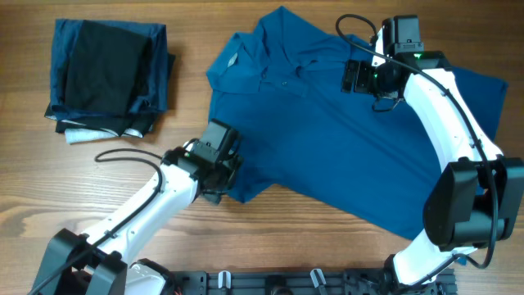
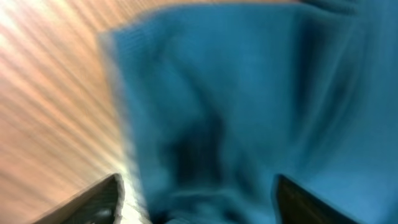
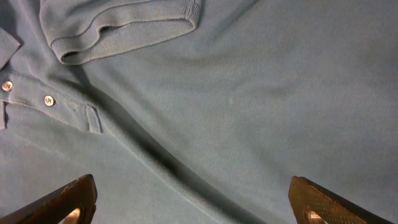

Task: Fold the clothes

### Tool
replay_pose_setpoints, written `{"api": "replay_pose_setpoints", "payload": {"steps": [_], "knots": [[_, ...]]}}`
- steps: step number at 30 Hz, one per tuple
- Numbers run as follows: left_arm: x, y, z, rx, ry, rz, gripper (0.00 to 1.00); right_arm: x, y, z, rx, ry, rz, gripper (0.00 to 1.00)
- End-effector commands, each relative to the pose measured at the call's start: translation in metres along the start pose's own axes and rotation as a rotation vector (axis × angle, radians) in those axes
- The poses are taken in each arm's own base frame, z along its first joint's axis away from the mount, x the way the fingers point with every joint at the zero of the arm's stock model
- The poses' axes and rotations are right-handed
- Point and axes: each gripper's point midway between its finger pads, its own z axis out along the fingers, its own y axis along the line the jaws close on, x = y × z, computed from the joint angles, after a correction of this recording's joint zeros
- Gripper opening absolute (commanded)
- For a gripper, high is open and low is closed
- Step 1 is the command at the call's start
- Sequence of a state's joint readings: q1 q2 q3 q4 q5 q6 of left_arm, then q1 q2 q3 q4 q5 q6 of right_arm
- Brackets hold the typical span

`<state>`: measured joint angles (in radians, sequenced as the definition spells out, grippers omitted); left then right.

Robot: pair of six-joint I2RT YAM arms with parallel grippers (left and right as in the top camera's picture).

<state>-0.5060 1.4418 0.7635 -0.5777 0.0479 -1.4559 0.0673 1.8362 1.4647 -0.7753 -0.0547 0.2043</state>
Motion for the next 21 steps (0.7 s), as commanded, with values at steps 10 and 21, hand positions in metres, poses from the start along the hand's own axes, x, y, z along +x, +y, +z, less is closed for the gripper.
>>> {"api": "replay_pose_setpoints", "payload": {"steps": [10,21], "knots": [[0.005,0.025,0.017,-0.040,0.024,-0.052,0.41,-0.006,-0.001,-0.001,0.011,-0.016,0.005,1.00],[0.003,0.016,0.035,-0.019,0.020,-0.050,0.41,-0.006,-0.001,-0.001,0.011,-0.016,0.005,1.00]]}}
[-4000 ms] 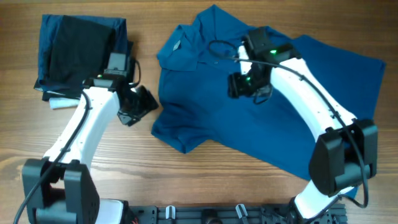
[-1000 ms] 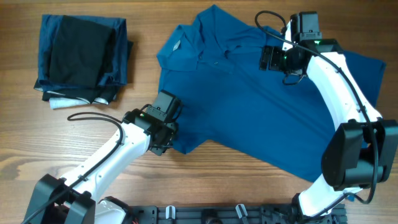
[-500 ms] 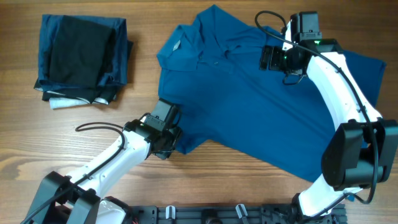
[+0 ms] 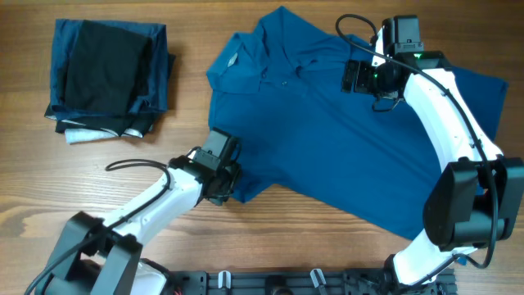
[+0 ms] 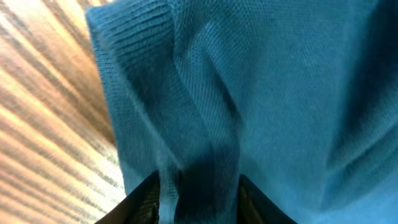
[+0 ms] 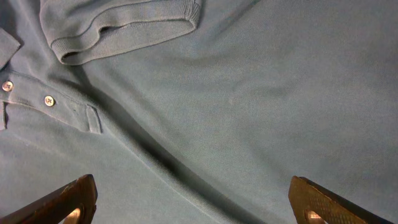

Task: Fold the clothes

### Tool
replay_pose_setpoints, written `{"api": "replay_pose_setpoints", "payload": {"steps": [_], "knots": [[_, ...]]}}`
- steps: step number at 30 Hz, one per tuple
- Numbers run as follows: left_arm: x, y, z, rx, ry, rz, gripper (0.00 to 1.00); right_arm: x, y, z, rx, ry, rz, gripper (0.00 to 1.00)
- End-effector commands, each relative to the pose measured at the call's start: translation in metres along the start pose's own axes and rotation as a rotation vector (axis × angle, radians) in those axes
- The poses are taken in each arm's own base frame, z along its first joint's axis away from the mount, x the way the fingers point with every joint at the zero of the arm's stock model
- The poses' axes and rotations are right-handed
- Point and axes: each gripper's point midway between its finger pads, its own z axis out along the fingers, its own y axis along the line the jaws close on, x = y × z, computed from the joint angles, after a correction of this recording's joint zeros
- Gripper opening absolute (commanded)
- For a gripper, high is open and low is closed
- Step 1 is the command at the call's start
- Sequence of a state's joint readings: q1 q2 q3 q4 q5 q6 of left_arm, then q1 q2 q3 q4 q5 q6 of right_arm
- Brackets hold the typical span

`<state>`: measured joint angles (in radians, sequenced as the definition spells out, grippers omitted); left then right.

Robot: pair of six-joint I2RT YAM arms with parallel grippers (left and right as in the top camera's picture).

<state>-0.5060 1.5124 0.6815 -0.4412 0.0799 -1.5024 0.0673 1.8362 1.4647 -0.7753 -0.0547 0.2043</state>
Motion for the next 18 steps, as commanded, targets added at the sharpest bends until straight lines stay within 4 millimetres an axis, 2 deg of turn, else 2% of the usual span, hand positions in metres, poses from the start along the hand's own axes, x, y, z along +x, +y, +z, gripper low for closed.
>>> {"api": "replay_pose_setpoints", "payload": {"steps": [1,7,11,14,18], "knots": [[-0.002,-0.002,0.005,0.011,-0.013,0.002,0.41,-0.006,-0.001,-0.001,0.011,-0.016,0.005,1.00],[-0.002,-0.009,0.005,0.040,-0.012,0.009,0.36,-0.006,-0.001,-0.001,0.011,-0.016,0.005,1.00],[0.000,-0.011,0.002,0.052,-0.004,0.013,0.28,-0.006,-0.001,-0.001,0.011,-0.016,0.005,0.99],[0.001,-0.017,-0.005,0.080,-0.002,0.020,0.27,-0.006,-0.001,-0.001,0.011,-0.016,0.005,1.00],[0.002,-0.030,-0.022,0.155,-0.008,0.101,0.22,-0.006,-0.001,-0.001,0.011,-0.016,0.005,1.00]]}}
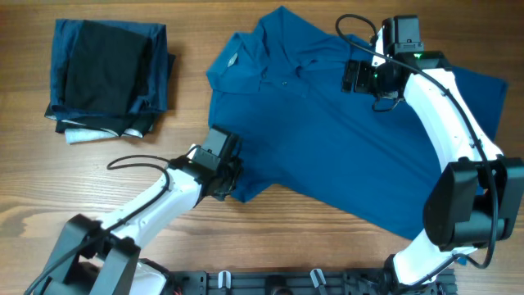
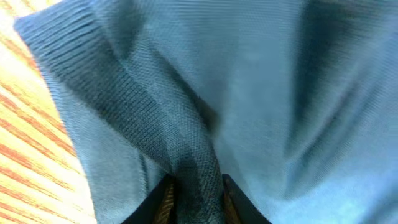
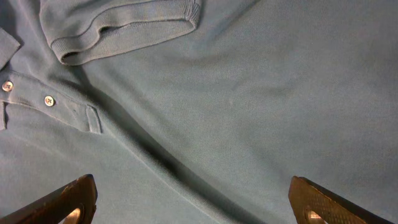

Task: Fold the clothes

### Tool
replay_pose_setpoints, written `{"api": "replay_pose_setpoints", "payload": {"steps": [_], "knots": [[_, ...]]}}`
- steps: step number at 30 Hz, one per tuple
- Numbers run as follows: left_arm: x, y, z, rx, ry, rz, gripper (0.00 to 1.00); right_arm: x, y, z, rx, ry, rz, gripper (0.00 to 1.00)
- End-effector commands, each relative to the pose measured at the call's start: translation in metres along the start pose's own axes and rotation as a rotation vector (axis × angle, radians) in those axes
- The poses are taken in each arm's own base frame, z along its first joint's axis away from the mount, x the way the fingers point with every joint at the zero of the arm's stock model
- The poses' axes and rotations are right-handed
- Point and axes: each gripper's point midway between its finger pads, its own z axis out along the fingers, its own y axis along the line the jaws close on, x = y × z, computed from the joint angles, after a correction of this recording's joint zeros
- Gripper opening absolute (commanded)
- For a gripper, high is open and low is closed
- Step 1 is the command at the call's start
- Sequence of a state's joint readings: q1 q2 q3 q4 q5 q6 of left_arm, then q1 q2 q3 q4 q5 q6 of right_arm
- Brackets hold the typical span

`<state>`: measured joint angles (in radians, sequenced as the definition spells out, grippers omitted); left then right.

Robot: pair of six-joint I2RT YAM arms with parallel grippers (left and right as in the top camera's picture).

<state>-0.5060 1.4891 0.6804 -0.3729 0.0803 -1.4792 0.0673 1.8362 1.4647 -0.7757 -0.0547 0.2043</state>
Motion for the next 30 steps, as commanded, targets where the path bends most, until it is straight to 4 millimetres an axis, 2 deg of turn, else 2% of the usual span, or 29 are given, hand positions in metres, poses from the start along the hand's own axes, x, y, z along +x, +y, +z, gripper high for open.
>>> {"api": "replay_pose_setpoints", "payload": {"steps": [1,4,9,14,16,17,19,21,22,25,26,28,29,30], "knots": [[0.002,-0.013,-0.018,0.075,-0.006,0.071,0.22,-0.006,-0.001,-0.001,0.011,-0.017,0.005,1.00],[0.002,-0.012,-0.025,0.083,-0.006,0.071,0.23,-0.006,-0.001,-0.001,0.011,-0.017,0.005,1.00],[-0.003,0.023,-0.025,-0.063,-0.032,0.060,0.25,-0.006,-0.001,-0.001,0.011,-0.017,0.005,0.99],[-0.012,0.042,-0.027,-0.141,-0.082,0.059,0.29,-0.006,-0.001,-0.001,0.011,-0.017,0.005,0.99],[-0.015,0.045,-0.028,-0.156,-0.102,0.060,0.36,-0.006,-0.001,-0.001,0.011,-0.017,0.004,0.99],[-0.015,0.047,-0.028,-0.164,-0.103,0.060,0.42,-0.006,-0.001,-0.001,0.011,-0.017,0.005,0.99],[-0.015,0.048,-0.028,-0.169,-0.101,0.067,0.43,-0.006,-0.001,-0.001,0.011,-0.017,0.005,0.99],[-0.015,0.038,-0.029,-0.134,-0.093,0.182,0.36,-0.006,-0.001,-0.001,0.011,-0.017,0.005,0.99],[-0.016,0.019,-0.037,-0.081,-0.095,0.277,0.32,-0.006,-0.001,-0.001,0.011,-0.017,0.005,1.00],[-0.013,-0.034,-0.070,0.063,-0.124,0.532,0.36,-0.006,-0.001,-0.001,0.011,-0.017,0.005,1.00],[-0.014,-0.042,-0.076,0.083,-0.143,0.560,0.34,-0.006,-0.001,-0.001,0.011,-0.017,0.005,0.99],[-0.017,-0.048,-0.080,0.095,-0.161,0.558,0.08,-0.006,-0.001,-0.001,0.011,-0.017,0.005,1.00],[-0.015,-0.043,-0.074,0.070,-0.148,0.560,0.04,-0.006,-0.001,-0.001,0.011,-0.017,0.005,0.99],[-0.014,-0.038,-0.069,0.046,-0.133,0.562,0.04,-0.006,-0.001,-0.001,0.011,-0.017,0.005,1.00]]}}
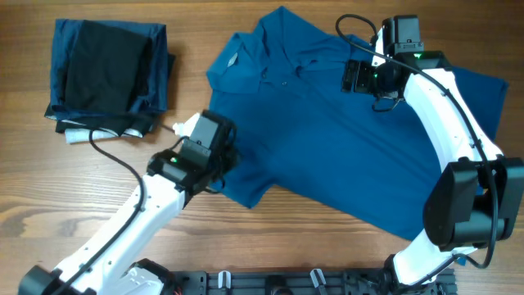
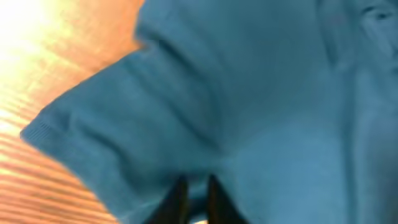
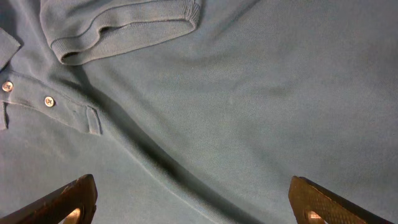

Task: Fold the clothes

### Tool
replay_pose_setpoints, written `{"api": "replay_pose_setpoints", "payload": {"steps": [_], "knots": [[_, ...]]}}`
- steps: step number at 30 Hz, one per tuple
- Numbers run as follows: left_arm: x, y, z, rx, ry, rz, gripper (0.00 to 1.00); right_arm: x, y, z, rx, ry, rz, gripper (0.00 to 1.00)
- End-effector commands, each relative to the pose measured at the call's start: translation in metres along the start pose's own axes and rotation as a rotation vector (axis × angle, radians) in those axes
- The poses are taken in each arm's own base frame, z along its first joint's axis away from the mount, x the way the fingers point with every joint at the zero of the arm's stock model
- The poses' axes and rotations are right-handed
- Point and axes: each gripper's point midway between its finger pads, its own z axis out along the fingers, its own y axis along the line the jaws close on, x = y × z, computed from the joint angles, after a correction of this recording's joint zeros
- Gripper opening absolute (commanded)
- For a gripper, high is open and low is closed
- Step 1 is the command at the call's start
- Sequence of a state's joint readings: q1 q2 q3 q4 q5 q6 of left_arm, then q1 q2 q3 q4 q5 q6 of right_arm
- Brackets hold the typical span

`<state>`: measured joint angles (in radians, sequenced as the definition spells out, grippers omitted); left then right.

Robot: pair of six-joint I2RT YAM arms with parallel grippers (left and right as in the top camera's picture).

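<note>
A blue polo shirt [image 1: 327, 139] lies spread over the middle and right of the wooden table [image 1: 65, 197], collar toward the far side. At the shirt's near left edge, my left gripper [image 1: 214, 161] is shut on a pinch of the sleeve fabric. The left wrist view shows the dark fingertips [image 2: 180, 198] close together with blue cloth [image 2: 249, 93] between them and the sleeve corner hanging over the wood. My right gripper [image 1: 365, 79] hovers open above the shirt near the collar. Its fingers [image 3: 68, 202] stand wide apart over the button placket [image 3: 48, 99], touching nothing.
A folded stack of dark blue and black clothes [image 1: 110, 74] sits at the far left of the table. A folded-over ribbed cuff [image 3: 124, 31] lies near the placket. A black rail [image 1: 278, 283] runs along the near edge.
My left gripper, still shut on the sleeve, now sits higher and farther from the near edge, with the sleeve raised off the wood. The right arm has not moved.
My left gripper was open at the sleeve's edge on the table. It then stood closing on a fold of the sleeve, then shut tight on it. Now the sleeve is lifted. My right gripper stayed open over the collar area throughout.
</note>
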<state>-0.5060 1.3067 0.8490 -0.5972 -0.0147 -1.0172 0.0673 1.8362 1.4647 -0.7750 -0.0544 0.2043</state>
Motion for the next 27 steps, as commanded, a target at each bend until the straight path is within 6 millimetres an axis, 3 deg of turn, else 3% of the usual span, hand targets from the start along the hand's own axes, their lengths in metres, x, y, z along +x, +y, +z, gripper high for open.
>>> {"api": "replay_pose_setpoints", "payload": {"steps": [1,5,10,27], "knots": [[0.007,0.013,0.011,-0.067,0.036,0.101,0.04,-0.006,-0.001,-0.001,0.010,-0.016,0.005,1.00],[0.027,0.037,0.044,-0.186,0.145,0.099,0.04,-0.006,-0.001,-0.001,0.010,-0.016,0.005,1.00],[0.037,0.057,0.068,-0.280,0.196,0.098,0.04,-0.006,-0.001,-0.001,0.010,-0.016,0.005,1.00],[0.054,0.089,0.069,-0.398,0.266,0.095,0.04,-0.006,-0.001,-0.001,0.010,-0.016,0.005,1.00]]}}
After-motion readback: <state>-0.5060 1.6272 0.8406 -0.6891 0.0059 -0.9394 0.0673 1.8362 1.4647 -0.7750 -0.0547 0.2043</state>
